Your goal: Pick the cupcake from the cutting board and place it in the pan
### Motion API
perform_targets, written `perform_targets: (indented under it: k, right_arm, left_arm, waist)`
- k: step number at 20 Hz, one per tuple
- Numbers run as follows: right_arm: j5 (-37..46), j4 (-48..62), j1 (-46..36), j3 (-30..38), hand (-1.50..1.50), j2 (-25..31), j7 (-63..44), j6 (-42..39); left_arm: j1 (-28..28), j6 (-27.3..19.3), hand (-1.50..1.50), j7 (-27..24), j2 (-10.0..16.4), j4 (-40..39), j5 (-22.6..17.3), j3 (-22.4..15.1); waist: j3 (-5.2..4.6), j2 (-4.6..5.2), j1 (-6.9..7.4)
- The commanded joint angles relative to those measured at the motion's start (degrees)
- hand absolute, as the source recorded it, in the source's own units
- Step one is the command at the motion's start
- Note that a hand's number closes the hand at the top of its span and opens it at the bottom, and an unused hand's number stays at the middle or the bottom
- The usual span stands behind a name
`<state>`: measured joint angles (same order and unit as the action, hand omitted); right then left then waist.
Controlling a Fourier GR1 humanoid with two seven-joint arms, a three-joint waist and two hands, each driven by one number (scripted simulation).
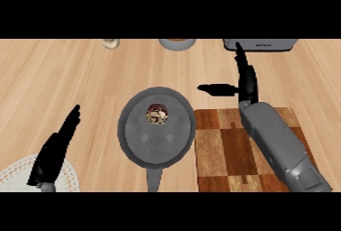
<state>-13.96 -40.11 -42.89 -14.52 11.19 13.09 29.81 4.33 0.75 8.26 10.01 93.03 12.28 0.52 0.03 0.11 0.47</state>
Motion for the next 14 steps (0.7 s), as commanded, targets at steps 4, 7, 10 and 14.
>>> perform_targets:
  k: [4, 7, 10, 14]
  right_arm:
    - [-1.23, -5.27, 10.27, 4.29, -1.5, 11.18, 5.31, -10.91]
    - [-2.03, -5.71, 12.13, 7.19, -1.5, 14.62, 6.91, -15.72]
    - [-0.26, -7.71, 9.81, 8.83, -1.5, 15.1, 1.41, -17.24]
    - [-0.77, -2.22, 11.87, 12.11, -1.5, 18.97, 7.22, -25.18]
  left_arm:
    - [2.33, 0.57, 0.0, -0.67, 0.11, 1.4, -0.36, 0.8]
    - [0.29, 0.69, 0.0, -2.47, 0.0, -2.06, -0.24, 1.53]
    - [-0.91, 1.95, 0.0, 0.31, 0.92, -0.68, -0.88, 3.12]
    - [2.06, 3.28, 0.0, -1.22, 1.34, 1.57, -1.28, 3.06]
  waist:
    - [-0.01, -0.21, -0.6]
    - [-0.02, -0.12, -0.51]
    - [-0.03, -0.13, -0.3]
    - [-0.01, -0.07, -0.03]
